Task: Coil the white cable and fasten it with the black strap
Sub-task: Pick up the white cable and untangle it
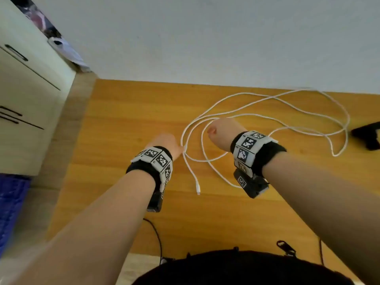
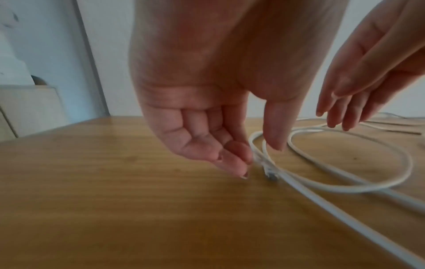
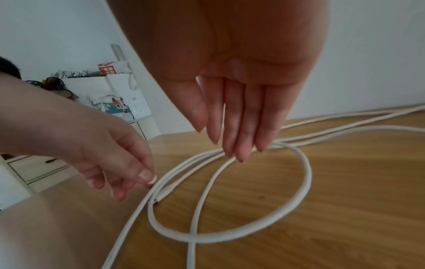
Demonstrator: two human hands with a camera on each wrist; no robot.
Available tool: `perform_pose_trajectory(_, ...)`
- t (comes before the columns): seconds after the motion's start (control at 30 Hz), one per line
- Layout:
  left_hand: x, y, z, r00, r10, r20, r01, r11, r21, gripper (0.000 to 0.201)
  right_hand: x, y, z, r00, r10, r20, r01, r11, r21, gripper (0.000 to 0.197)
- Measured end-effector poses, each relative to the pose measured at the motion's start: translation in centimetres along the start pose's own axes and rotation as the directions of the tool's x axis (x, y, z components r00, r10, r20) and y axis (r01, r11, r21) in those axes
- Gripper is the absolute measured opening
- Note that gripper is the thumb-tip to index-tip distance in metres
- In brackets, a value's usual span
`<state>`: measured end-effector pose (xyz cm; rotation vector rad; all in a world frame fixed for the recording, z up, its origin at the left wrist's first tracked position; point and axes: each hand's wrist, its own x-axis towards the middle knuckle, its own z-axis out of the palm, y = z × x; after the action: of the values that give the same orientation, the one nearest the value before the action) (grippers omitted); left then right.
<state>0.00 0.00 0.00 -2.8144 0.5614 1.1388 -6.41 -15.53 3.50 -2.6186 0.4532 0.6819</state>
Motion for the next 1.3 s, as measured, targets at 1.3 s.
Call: perform_pose_trajectory(1.3, -7.3, 5.2, -9.6, 0.875, 0.336, -0.35, -0.399, 0.09, -0.912, 0.015, -2.3, 2.5, -4.5, 0.901, 0.188, -0.391, 0.037, 0.865, 0.5, 0.022)
